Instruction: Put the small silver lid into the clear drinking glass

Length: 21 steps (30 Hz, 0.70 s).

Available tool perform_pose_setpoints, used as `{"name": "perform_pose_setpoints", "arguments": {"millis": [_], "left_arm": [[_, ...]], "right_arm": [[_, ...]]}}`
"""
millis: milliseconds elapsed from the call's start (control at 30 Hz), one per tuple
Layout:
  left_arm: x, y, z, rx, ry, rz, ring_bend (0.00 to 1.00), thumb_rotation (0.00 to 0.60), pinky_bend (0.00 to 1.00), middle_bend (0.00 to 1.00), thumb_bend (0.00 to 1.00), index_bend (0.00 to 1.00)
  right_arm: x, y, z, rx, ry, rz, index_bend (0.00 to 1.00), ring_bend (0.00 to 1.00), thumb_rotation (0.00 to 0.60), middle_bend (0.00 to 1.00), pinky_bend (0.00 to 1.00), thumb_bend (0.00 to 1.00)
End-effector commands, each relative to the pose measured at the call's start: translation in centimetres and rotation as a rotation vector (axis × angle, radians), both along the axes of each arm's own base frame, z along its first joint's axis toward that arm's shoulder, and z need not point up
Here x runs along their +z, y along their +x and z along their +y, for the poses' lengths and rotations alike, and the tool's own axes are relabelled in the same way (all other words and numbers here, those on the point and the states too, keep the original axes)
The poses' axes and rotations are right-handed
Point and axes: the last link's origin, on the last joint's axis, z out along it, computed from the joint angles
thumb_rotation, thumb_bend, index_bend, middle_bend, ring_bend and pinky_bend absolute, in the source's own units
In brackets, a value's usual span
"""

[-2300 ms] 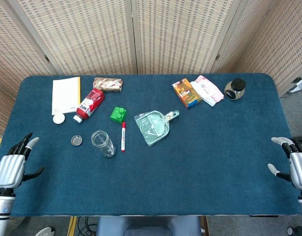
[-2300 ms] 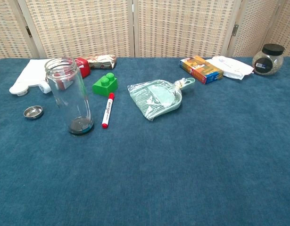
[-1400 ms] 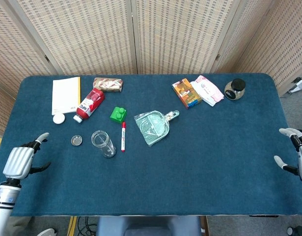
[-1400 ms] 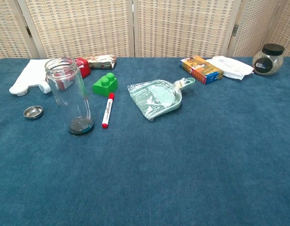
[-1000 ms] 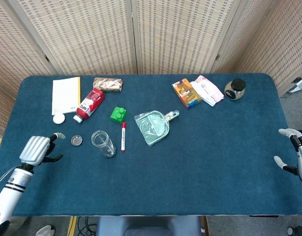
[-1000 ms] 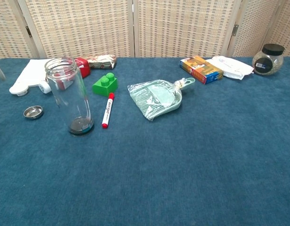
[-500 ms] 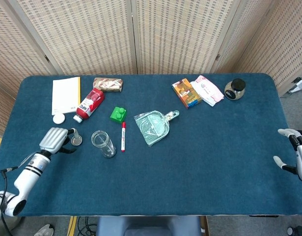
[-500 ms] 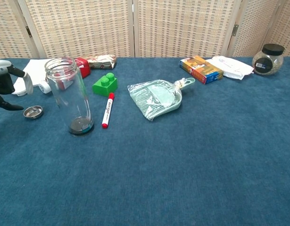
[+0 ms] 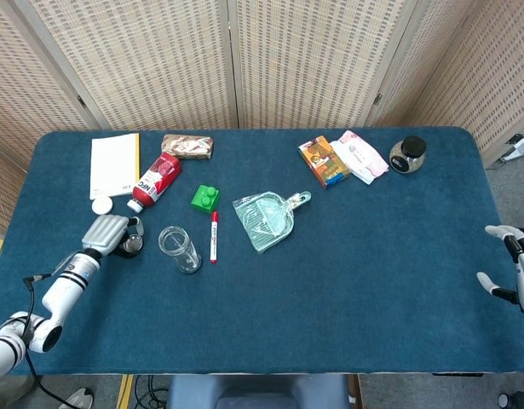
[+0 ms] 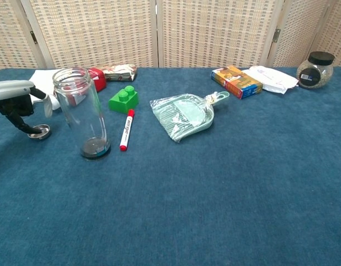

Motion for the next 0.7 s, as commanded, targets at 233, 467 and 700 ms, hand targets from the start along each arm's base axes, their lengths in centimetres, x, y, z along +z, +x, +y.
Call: {"name": "perform_pose_setpoints", "arguments": {"millis": [233, 467, 700], "left_arm": [[0.21, -0.59, 0.32, 0.032, 0.000, 0.017, 1.00, 0.600, 1.00, 1.00, 0.24, 0.48], [-0.03, -0.56, 0.22, 0.038, -0.016, 0.021, 1.00, 0.600, 1.00, 1.00, 0.27, 0.48], [-0.53, -0.64, 0.35, 0.048, -0.023, 0.029, 1.00, 0.600, 1.00, 1.00, 0.31, 0.51]], "right_arm": [[-0.09, -0.02, -0.07, 0.005, 0.001, -0.004, 0.26, 0.20, 0.600, 0.26, 0.33, 0.16], [-0.08, -0.09, 0.05, 0.001, -0.001, -0.006, 0.26, 0.20, 0.600, 0.26, 0.33, 0.16], [0.08, -0.25, 0.28, -0.005, -0.008, -0.006, 0.26, 0.20, 0.600, 0.26, 0.33, 0.16]]}}
